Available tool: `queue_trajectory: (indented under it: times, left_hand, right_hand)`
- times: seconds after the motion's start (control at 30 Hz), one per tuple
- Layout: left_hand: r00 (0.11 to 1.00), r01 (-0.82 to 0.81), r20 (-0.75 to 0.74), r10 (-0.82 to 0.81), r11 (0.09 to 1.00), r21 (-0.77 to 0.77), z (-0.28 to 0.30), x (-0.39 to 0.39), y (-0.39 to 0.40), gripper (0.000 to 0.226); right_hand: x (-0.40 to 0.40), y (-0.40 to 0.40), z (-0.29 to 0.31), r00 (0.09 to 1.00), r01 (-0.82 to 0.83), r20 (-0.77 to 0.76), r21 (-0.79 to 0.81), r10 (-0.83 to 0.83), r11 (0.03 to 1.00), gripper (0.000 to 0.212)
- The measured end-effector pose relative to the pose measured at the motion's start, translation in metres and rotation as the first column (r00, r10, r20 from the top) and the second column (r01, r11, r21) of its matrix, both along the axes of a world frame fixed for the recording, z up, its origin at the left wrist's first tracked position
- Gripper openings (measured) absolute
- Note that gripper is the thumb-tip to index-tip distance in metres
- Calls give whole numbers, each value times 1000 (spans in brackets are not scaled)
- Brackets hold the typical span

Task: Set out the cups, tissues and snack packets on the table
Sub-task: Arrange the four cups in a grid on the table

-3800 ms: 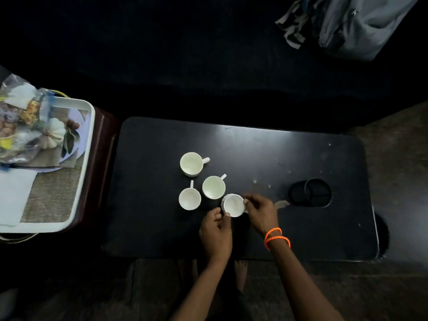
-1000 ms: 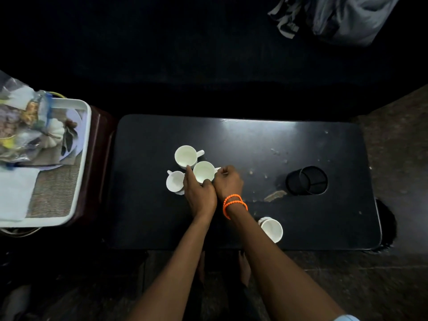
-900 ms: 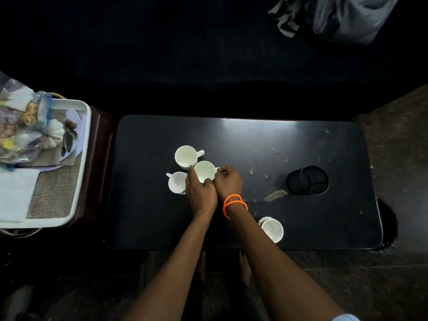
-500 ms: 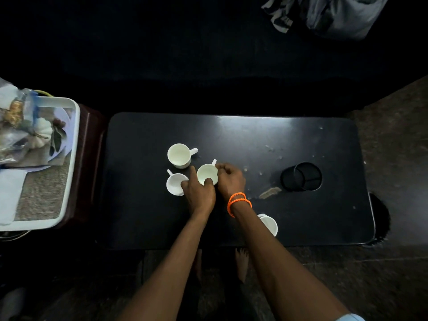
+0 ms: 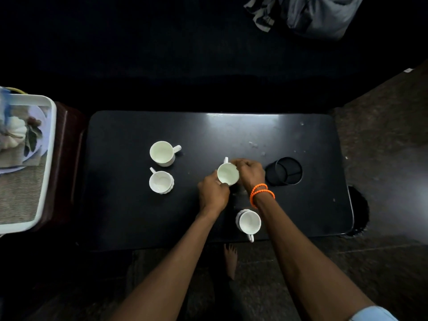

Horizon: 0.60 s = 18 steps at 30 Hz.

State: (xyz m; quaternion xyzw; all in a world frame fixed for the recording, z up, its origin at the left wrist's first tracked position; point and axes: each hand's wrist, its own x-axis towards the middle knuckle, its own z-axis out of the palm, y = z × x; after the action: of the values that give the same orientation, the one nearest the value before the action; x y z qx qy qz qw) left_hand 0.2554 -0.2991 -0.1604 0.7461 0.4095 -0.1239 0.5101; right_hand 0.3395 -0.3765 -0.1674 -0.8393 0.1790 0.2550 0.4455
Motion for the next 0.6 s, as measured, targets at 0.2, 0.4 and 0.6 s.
queue_trajectory:
  times: [0.2, 0.4, 0.6]
  left_hand:
    - [1000, 16, 12, -16, 1000, -9, 0, 0, -15, 32]
    - [999, 32, 18, -32, 999, 1, -3, -7, -15, 36]
    - [998, 43, 39, -45, 998, 41, -7, -15, -11, 26]
  right_hand:
    - [3, -16, -1, 1000, 5, -13, -23, -6, 1000, 25]
    - [-3, -18, -8, 1000, -3, -28, -38, 2, 999, 21]
    - [-6, -20, -8, 999, -40, 15, -83, 42, 996, 27]
